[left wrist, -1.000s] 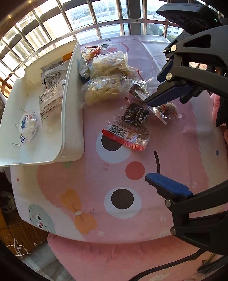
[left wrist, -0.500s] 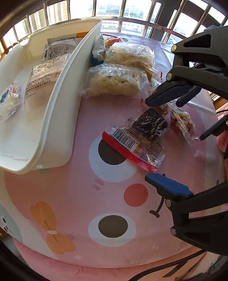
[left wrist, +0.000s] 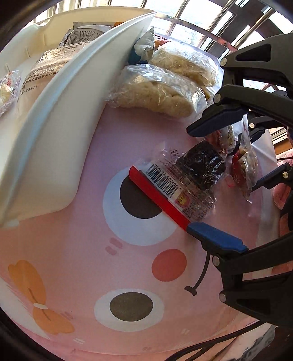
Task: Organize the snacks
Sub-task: 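Lower the left gripper onto the red-striped candy bag, then close the left gripper on the candy bag while the right grasps the red-wave clear bag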
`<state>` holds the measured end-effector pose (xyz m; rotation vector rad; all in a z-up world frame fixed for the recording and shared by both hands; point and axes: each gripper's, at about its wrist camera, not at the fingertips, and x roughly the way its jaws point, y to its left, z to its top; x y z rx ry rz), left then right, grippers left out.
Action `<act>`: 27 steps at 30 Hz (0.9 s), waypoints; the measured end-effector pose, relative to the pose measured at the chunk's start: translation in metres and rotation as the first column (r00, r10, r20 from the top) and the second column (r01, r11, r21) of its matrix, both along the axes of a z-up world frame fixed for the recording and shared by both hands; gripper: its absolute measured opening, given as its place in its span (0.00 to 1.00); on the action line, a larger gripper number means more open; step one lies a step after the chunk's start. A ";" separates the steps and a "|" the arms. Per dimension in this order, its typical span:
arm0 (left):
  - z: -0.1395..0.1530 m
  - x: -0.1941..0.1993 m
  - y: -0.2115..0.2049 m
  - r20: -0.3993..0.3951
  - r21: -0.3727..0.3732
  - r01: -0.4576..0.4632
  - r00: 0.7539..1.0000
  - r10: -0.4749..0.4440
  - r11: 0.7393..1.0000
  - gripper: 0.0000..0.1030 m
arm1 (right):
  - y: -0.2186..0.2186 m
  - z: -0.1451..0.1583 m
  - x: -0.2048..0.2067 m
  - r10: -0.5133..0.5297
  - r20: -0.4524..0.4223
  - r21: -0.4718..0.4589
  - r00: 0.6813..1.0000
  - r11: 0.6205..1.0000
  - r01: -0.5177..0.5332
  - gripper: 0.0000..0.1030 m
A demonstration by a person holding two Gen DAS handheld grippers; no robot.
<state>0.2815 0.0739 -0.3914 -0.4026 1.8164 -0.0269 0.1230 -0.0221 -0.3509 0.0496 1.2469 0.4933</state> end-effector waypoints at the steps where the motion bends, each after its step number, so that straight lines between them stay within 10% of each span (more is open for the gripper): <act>1: -0.001 0.001 -0.001 -0.005 0.005 -0.001 1.000 0.001 1.000 0.75 | -0.001 0.000 0.000 0.003 -0.002 0.002 1.000 1.000 -0.003 0.45; 27: -0.017 -0.025 -0.005 -0.126 0.016 -0.242 0.962 0.242 0.970 0.74 | -0.074 0.010 -0.004 -0.177 -0.067 -0.048 0.982 0.984 0.174 0.44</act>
